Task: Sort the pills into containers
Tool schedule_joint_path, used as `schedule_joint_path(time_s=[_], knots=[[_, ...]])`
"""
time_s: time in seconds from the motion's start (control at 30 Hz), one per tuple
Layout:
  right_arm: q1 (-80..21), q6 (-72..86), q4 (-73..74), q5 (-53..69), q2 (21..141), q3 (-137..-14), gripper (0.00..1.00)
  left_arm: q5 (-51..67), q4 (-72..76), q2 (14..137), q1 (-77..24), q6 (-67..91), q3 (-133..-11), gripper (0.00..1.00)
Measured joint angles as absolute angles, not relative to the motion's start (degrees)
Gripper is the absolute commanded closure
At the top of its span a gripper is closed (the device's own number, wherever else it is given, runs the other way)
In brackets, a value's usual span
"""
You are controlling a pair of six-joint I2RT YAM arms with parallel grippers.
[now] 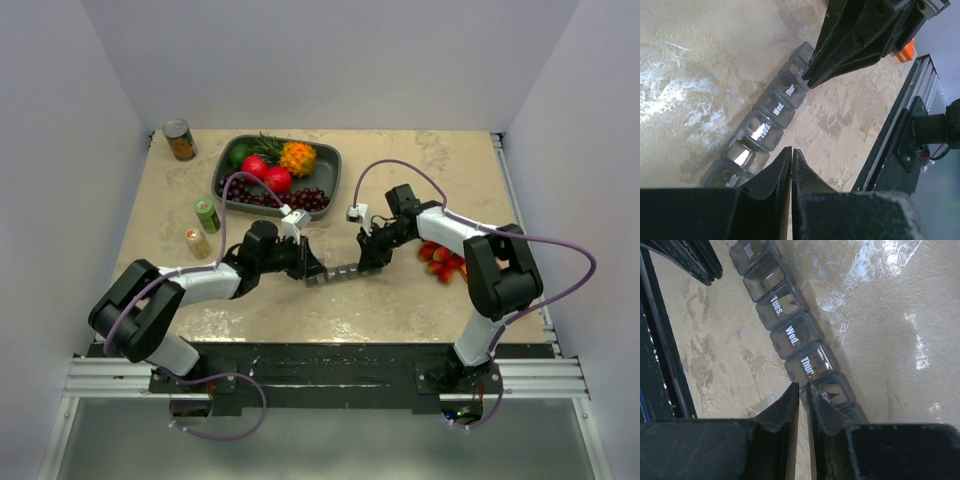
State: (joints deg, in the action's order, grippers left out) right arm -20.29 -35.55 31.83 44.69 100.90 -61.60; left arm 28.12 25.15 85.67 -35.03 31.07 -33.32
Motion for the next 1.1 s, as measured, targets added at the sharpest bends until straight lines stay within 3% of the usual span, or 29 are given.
schedule_joint_path(time_s=[1.1], knots=[[-19.8, -32.1, 31.0, 44.1, 103.9, -63.0, 0.86, 15.6, 23.0, 96.0, -35.0, 32.1, -39.8, 0.94]])
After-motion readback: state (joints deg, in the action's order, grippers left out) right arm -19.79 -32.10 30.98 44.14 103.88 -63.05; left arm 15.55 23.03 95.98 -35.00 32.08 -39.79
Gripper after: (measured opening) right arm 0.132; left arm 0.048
